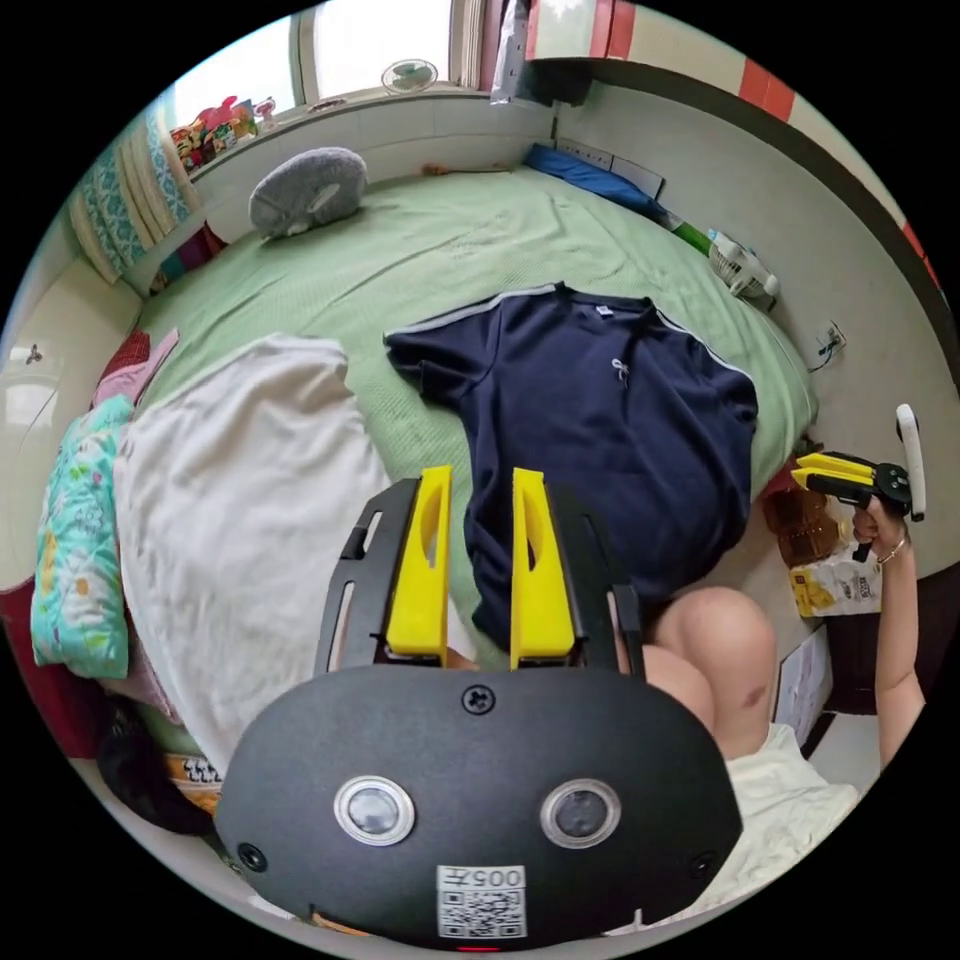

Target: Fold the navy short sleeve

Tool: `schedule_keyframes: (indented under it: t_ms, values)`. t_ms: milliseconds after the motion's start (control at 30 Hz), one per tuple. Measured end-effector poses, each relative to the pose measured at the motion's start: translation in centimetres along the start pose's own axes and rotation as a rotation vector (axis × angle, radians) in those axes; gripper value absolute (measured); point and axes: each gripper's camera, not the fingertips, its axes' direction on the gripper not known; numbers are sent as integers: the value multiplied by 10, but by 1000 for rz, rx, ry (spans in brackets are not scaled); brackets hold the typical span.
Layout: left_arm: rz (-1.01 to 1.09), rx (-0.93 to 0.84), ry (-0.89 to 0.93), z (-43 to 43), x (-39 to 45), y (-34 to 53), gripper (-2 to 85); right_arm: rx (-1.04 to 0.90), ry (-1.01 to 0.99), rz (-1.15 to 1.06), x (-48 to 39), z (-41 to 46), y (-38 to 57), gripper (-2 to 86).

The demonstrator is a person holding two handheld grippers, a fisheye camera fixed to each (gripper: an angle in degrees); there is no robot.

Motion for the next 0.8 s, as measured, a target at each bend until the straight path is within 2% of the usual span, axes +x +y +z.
schedule_keyframes:
  t_ms: [200,400,533,600,700,800]
  values:
    - [65,23,-94,60,22,-97,134,77,26,52,43,18,-90,88]
    - [-36,-19,-51,138,22,-169,135,-22,45,115,77,67,-171,94]
    - [-58,-93,-144,189,30,-191,135,-141,102,140,77,103,-195,77]
    - [-30,-115,-176,206,38,-192,134,-140,138,105,69,106,-198,71]
    - [-21,-78,-175,210,46,-189,111,-142,178,23,52,105,-201,30]
    - [14,-111,-175,208,51,-191,27,-119,225,-68,37,100,-203,-10]
